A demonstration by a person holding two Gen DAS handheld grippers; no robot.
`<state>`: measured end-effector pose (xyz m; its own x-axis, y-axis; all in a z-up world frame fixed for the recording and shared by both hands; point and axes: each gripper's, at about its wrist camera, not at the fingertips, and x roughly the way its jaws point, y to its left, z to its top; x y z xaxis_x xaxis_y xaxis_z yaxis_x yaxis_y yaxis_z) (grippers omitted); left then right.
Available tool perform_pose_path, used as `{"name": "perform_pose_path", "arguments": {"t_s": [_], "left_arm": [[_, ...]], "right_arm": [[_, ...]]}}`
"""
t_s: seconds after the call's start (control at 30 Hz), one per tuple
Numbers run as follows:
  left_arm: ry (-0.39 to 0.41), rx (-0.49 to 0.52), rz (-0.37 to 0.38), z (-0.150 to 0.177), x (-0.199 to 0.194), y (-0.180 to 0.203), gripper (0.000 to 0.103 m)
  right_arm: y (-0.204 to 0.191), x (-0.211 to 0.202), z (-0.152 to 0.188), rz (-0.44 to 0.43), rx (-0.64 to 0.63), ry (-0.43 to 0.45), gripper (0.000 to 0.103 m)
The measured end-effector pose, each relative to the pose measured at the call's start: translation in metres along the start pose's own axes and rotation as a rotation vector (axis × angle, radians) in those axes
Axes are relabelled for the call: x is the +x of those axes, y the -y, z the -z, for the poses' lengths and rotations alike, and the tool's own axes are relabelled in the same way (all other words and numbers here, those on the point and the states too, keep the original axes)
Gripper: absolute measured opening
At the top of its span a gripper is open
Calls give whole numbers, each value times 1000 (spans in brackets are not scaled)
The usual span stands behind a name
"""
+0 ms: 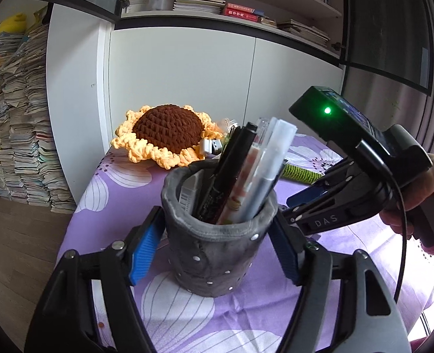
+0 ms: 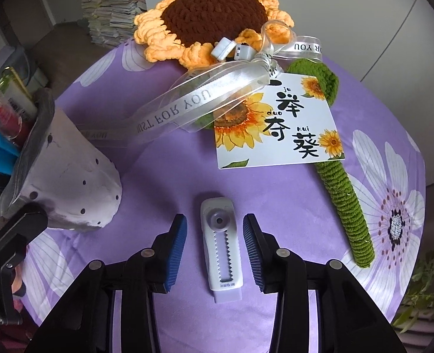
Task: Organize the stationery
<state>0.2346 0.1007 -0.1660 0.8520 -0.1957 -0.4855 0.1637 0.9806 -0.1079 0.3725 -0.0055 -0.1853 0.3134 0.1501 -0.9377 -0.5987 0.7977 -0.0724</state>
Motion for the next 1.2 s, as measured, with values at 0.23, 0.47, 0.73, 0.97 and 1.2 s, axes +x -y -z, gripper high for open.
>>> {"name": "perform_pose_path", "arguments": {"t_s": [0.23, 0.47, 0.73, 0.97, 1.2], "left_arm": [[-2, -1, 4, 0, 0, 0, 70], [-6, -5, 10, 0, 1, -1, 71], [-16, -8, 16, 0, 3, 0, 71], [-28, -14, 20, 0, 5, -2, 71], [-28, -17, 23, 0, 5, -3, 71]], "right_arm": [[4, -18, 4, -9, 58, 50, 27], [0, -87, 21, -1, 90, 213, 26], [-23, -158, 36, -48, 33, 388, 25], [-51, -193, 26, -80, -48, 467, 14], [-57, -203, 9, -85, -80, 517, 9]]}}
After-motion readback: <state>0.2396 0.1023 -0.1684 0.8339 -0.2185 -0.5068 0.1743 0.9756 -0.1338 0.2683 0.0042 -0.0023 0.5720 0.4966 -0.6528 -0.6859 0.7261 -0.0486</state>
